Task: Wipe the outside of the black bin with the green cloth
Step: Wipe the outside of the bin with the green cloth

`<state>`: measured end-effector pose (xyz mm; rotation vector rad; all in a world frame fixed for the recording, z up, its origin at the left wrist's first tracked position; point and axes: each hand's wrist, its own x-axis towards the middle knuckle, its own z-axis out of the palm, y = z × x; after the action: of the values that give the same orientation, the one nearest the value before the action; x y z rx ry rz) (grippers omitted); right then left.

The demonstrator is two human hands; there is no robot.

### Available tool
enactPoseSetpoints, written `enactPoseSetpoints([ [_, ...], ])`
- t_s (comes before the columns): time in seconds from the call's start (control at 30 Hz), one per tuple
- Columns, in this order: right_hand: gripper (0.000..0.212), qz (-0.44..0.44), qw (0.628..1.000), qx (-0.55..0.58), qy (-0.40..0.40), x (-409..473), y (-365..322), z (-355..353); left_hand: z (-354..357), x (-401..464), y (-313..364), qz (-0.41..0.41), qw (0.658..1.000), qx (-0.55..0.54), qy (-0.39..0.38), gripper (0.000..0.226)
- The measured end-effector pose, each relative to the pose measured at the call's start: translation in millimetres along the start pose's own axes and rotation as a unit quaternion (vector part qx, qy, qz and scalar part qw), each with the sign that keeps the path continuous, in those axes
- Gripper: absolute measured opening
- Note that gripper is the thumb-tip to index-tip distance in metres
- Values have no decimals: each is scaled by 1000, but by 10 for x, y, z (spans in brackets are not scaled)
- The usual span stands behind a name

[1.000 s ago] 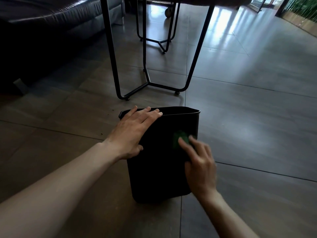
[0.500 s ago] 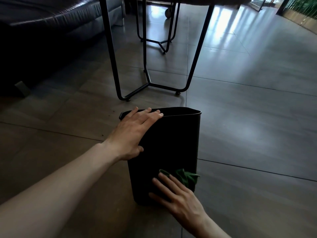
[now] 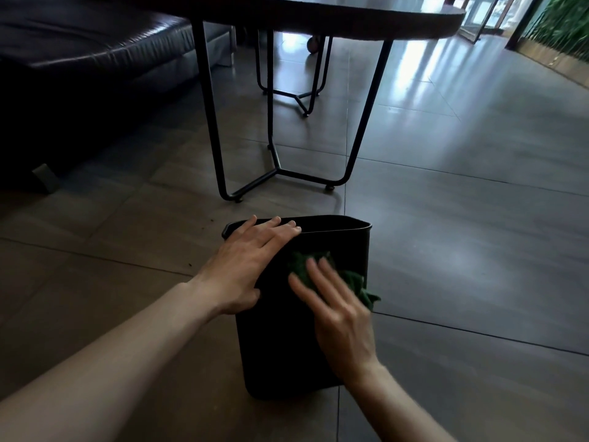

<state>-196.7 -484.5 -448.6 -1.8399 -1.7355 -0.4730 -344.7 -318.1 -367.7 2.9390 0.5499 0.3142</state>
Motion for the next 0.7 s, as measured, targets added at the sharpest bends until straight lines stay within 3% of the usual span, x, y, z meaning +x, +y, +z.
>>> enactPoseSetpoints([
  [0.2, 39, -168, 972, -41, -158, -755, 69, 14, -17, 4, 15, -2, 1000, 5, -9, 121],
  [0.27, 37, -145, 979, -28, -142, -678, 124, -102, -15, -2, 19, -2, 1000, 1, -6, 121],
  [0.4, 45, 42, 999, 6, 10, -38, 257, -296, -2, -13, 25, 2, 1000, 1, 4, 120],
  [0.47, 46, 89, 995, 8, 48, 301, 247, -324, -3, -23, 32, 5, 1000, -9, 11, 114],
  [0.6, 38, 20, 1000, -10, 10, 275, 67, -171, 1, -29, 24, -1, 1000, 0, 10, 113],
  [0.7, 34, -62, 995, -25, -67, -222, -43, -35, 13, -22, 9, -2, 1000, 1, 8, 118],
])
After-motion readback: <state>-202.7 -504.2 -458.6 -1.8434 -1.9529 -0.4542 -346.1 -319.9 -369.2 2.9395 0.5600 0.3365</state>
